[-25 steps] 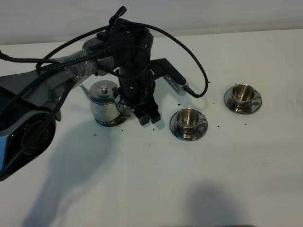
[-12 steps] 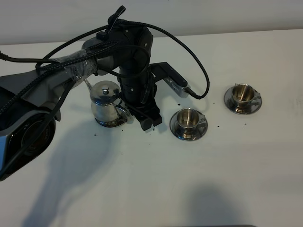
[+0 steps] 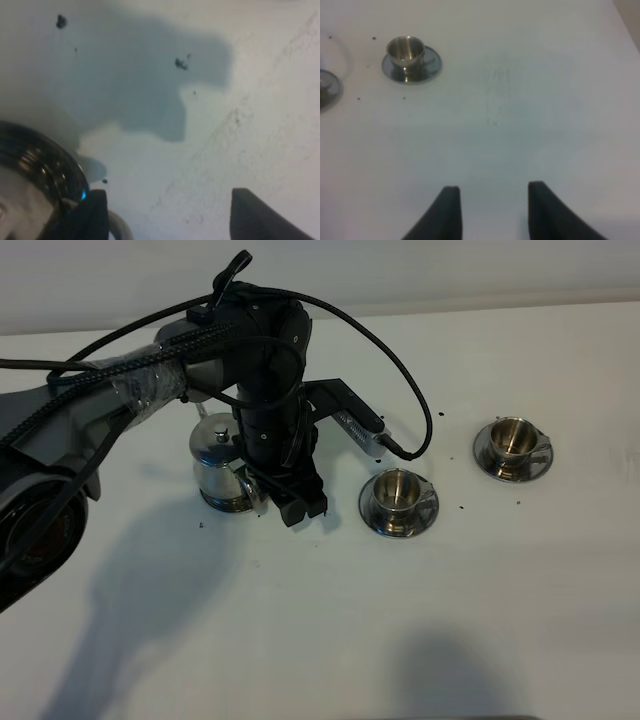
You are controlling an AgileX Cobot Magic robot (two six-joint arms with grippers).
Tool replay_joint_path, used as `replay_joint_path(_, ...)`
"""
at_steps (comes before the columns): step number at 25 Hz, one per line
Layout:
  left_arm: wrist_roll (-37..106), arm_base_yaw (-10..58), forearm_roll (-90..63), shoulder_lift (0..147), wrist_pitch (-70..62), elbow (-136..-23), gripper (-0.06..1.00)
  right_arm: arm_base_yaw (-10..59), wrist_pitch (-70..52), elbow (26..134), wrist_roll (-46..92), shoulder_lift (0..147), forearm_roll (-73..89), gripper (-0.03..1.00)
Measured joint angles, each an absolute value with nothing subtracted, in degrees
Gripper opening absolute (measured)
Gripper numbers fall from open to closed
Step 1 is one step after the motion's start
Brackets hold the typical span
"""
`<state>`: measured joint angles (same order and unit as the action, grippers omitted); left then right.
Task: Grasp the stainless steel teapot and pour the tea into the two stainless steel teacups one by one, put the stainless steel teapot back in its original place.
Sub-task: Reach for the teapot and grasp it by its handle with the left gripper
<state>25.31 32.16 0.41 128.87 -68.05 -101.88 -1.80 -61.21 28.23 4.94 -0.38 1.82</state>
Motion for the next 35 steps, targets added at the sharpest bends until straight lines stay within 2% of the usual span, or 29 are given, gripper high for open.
replay_joint_path(35,24.4,32.2,1.3,124.7,-68.1,-93.8,0.53,-1.8,-61.2,28.2,4.9,-0.4,1.8,0.31)
